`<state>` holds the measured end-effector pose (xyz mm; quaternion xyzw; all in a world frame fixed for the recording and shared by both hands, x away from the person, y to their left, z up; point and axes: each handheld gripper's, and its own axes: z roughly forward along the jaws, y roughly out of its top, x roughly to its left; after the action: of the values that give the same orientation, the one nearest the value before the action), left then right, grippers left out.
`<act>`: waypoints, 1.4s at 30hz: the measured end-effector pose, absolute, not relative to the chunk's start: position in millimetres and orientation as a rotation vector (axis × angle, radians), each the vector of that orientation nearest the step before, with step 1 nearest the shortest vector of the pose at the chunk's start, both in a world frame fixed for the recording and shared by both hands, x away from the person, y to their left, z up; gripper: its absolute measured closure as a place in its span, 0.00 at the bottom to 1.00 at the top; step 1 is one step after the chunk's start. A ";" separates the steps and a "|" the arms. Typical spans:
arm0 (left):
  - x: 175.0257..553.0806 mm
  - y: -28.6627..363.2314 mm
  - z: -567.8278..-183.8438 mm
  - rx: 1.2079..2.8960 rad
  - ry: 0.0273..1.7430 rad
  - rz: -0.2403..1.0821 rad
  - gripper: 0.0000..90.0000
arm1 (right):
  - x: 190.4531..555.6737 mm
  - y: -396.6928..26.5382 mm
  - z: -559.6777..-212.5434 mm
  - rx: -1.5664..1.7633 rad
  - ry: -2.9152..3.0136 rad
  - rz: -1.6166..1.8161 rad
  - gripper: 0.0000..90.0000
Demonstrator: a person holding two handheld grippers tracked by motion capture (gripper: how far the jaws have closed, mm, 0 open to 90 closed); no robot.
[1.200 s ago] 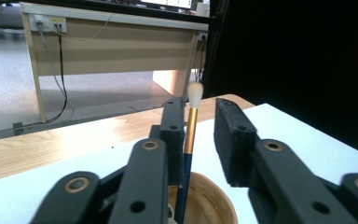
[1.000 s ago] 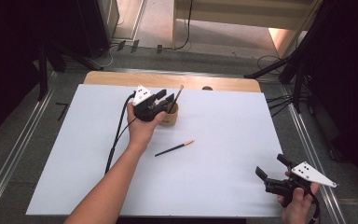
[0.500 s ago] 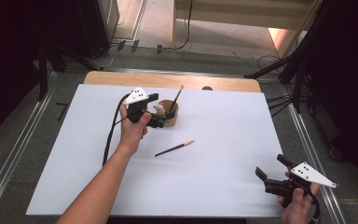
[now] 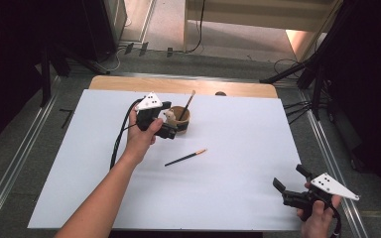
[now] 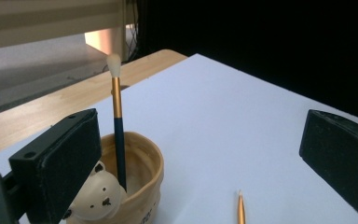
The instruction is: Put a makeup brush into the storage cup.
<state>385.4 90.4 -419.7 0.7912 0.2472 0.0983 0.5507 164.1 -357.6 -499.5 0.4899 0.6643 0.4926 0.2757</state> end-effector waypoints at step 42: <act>379.6 70.9 -426.8 2.203 0.561 0.176 0.00 | 165.9 -359.2 -498.9 1.312 1.780 1.323 0.00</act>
<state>379.6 70.9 -426.8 0.8780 0.2236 0.0700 0.4174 165.9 -359.2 -498.9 0.4890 0.6634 0.4932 0.2785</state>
